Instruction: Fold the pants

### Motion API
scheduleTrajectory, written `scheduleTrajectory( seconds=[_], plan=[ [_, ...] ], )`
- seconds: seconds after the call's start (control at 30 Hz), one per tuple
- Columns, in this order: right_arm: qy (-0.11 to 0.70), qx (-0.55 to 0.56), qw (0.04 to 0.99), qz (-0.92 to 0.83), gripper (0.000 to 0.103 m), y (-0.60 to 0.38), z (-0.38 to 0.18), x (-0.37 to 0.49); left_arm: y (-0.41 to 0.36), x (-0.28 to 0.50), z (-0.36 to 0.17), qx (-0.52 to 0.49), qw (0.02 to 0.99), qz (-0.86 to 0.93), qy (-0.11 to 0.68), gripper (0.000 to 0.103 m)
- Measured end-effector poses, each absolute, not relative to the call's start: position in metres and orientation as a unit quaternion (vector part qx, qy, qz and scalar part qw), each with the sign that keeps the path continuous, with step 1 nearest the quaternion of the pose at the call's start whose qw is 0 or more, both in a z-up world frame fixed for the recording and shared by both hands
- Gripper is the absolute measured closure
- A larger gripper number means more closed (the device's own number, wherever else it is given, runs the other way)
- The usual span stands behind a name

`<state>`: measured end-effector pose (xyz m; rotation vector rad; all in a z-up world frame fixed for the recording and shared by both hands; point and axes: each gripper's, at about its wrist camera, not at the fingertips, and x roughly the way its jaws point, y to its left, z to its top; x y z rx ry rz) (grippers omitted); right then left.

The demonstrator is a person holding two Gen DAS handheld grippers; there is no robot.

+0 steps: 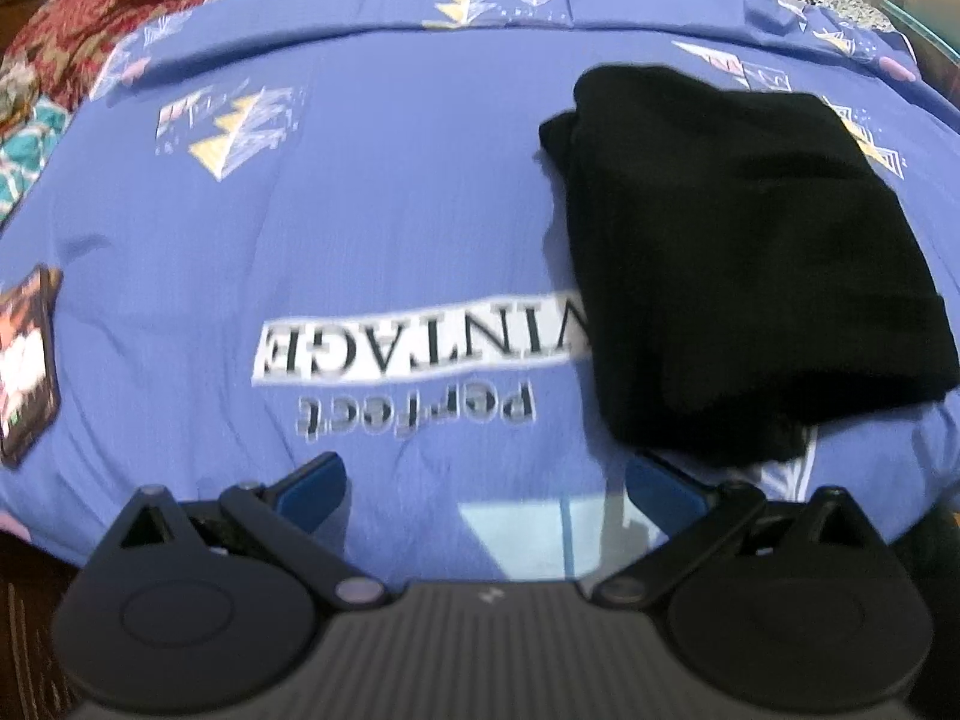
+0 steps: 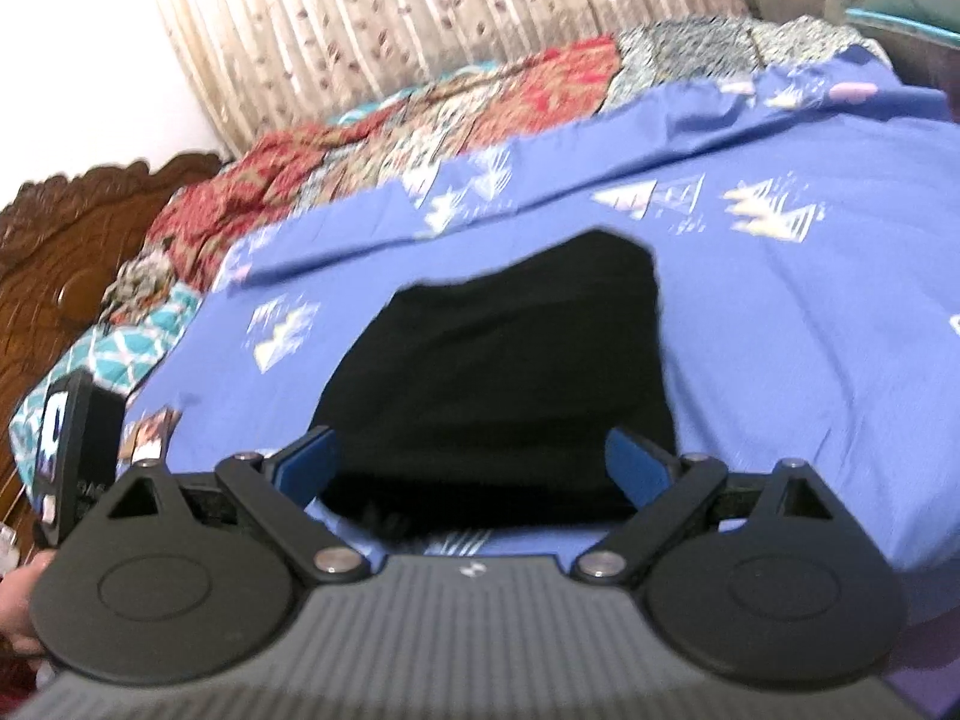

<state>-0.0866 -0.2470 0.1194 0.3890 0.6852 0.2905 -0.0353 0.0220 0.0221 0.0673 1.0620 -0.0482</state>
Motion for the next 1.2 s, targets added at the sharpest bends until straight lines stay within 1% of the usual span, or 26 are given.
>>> scheduleTrajectory(
  seconds=[0.4,0.77,0.93,1.1,1.2],
  plan=[
    [0.333,0.230,0.907,0.112,0.006,-0.293,0.109,-0.047,0.004,0.001,0.027,0.071,0.856,-0.046,0.510,0.000],
    [0.353,0.254,0.894,0.109,0.006,-0.305,0.089,-0.032,0.017,0.006,0.029,0.115,0.835,-0.099,0.529,0.000],
    [0.359,0.259,0.890,0.112,0.006,-0.306,0.085,-0.029,0.037,0.006,0.036,0.076,0.825,-0.119,0.547,0.000],
    [0.363,0.258,0.888,0.115,0.006,-0.307,0.083,-0.025,0.068,0.011,0.071,0.005,0.849,-0.136,0.511,0.000],
    [0.367,0.273,0.882,0.114,0.006,-0.311,0.078,-0.021,0.073,0.025,0.077,-0.057,0.849,-0.165,0.499,0.000]
  ],
)
